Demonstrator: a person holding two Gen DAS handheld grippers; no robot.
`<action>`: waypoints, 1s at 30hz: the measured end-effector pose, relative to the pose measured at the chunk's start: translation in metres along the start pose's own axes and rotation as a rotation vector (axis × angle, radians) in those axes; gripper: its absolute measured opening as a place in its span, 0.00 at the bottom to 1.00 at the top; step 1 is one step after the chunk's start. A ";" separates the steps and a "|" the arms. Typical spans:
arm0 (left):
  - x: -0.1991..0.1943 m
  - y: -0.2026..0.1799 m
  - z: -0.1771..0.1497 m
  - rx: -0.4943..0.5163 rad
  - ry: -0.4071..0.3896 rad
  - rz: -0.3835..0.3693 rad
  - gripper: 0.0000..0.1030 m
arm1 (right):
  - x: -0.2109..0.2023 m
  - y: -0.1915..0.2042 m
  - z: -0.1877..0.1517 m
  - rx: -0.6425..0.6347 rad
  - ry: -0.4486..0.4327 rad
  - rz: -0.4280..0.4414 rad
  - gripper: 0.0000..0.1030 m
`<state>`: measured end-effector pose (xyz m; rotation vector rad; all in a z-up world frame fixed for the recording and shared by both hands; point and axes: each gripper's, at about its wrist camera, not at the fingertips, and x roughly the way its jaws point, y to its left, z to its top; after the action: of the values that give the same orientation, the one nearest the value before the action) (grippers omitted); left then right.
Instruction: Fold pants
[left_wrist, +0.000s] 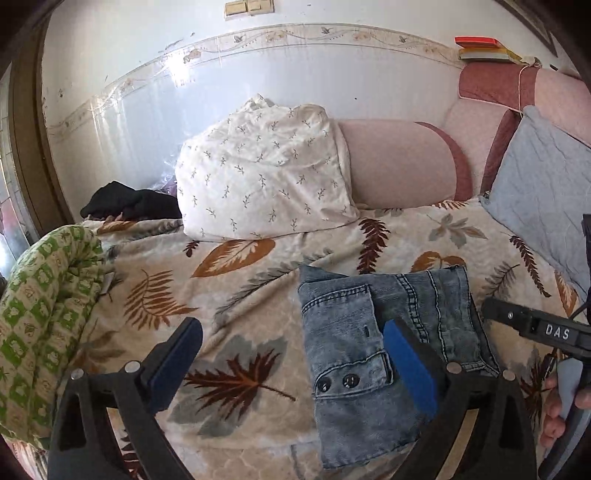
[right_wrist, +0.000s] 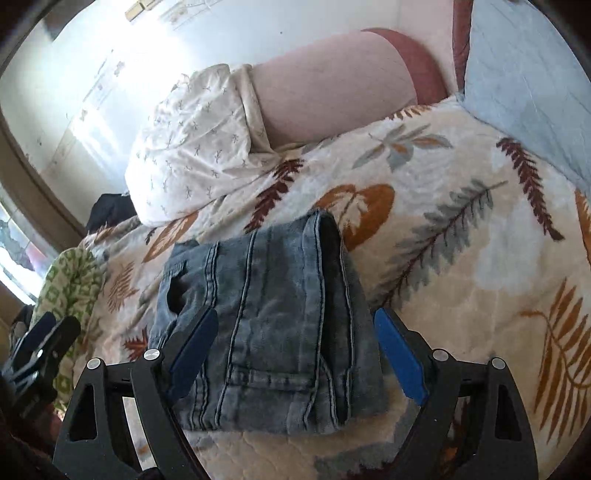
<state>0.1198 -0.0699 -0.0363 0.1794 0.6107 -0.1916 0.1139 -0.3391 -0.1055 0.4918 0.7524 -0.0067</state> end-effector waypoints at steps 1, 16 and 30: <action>0.004 0.000 0.001 -0.001 0.003 0.001 0.97 | 0.001 0.001 0.002 -0.002 -0.010 -0.002 0.84; 0.100 0.008 0.021 -0.034 0.135 0.005 0.97 | 0.042 0.013 0.040 -0.076 -0.099 0.085 0.84; 0.158 -0.007 0.027 -0.028 0.227 -0.039 0.98 | 0.075 0.012 0.039 -0.104 0.000 0.082 0.65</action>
<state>0.2600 -0.1024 -0.1071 0.1630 0.8429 -0.2015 0.1967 -0.3327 -0.1253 0.4232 0.7288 0.1080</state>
